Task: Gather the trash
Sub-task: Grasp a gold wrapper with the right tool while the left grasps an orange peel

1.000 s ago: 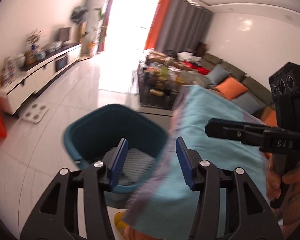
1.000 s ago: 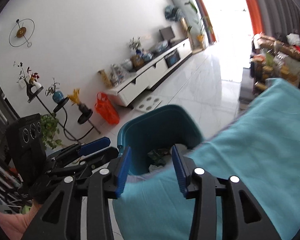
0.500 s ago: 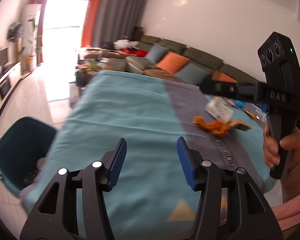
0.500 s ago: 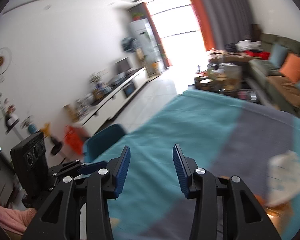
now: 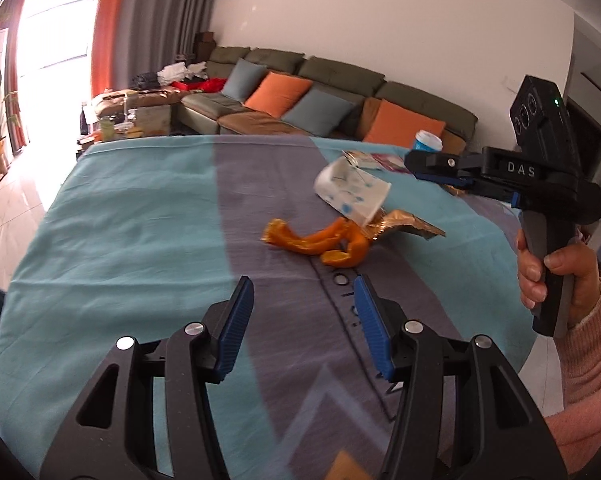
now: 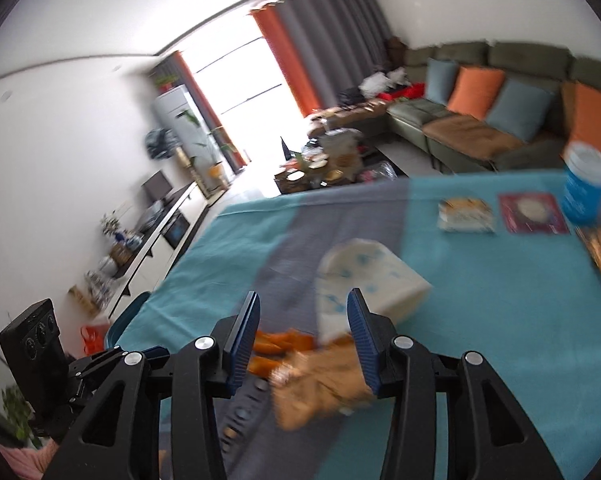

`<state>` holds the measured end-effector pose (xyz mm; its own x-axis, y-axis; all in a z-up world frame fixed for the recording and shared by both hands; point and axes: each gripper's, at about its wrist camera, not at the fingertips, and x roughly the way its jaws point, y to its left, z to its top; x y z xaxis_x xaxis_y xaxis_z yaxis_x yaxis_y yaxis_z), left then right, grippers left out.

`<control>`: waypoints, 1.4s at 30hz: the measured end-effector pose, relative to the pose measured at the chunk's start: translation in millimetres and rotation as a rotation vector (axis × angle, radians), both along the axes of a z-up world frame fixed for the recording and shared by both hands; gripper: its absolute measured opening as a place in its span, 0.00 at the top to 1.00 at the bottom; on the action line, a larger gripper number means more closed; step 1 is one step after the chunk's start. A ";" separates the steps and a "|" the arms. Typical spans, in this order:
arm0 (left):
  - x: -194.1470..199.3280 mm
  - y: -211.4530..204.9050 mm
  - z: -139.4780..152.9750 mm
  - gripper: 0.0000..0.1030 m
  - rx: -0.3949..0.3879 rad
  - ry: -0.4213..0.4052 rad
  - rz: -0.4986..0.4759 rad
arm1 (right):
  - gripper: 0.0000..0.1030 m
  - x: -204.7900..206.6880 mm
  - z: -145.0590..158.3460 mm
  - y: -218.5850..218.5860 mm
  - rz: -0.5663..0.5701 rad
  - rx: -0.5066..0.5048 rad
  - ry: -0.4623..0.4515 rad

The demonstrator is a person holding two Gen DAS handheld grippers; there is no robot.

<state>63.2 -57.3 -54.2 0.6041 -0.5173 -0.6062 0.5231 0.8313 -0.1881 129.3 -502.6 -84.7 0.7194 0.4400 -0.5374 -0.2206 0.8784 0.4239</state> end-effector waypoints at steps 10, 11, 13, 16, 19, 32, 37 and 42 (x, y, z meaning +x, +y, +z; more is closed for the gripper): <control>36.2 -44.3 -19.1 0.51 0.031 0.128 -0.062 | 0.41 -4.9 -50.1 -47.9 -0.070 0.200 0.158; 41.7 -48.5 -22.0 0.51 0.037 0.146 -0.059 | 0.41 -3.6 -53.7 -49.1 -0.066 0.220 0.172; 49.5 -54.3 -26.8 0.51 0.049 0.170 -0.052 | 0.40 0.1 -63.5 -49.0 -0.046 0.279 0.199; 57.0 -61.4 -31.3 0.51 0.069 0.193 -0.052 | 0.38 4.1 -72.1 -46.0 -0.028 0.329 0.225; 61.8 -67.5 -32.8 0.55 0.070 0.203 -0.064 | 0.37 7.0 -71.6 -41.9 -0.005 0.365 0.223; 56.5 -68.0 -32.6 0.82 0.051 0.197 -0.092 | 0.98 -0.6 -68.3 -42.1 0.006 0.350 0.202; 41.0 -59.2 -25.2 0.84 0.043 0.151 -0.103 | 0.95 -3.9 -61.1 -37.4 0.028 0.341 0.176; 30.1 -43.7 -18.5 0.84 0.020 0.132 -0.092 | 0.67 3.2 -62.2 -40.9 -0.019 0.334 0.180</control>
<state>93.3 -101.0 -72.7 0.4690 -0.5540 -0.6878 0.5688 0.7852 -0.2446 132.4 -543.6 -146.9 0.6362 0.5998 -0.4853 -0.1014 0.6886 0.7181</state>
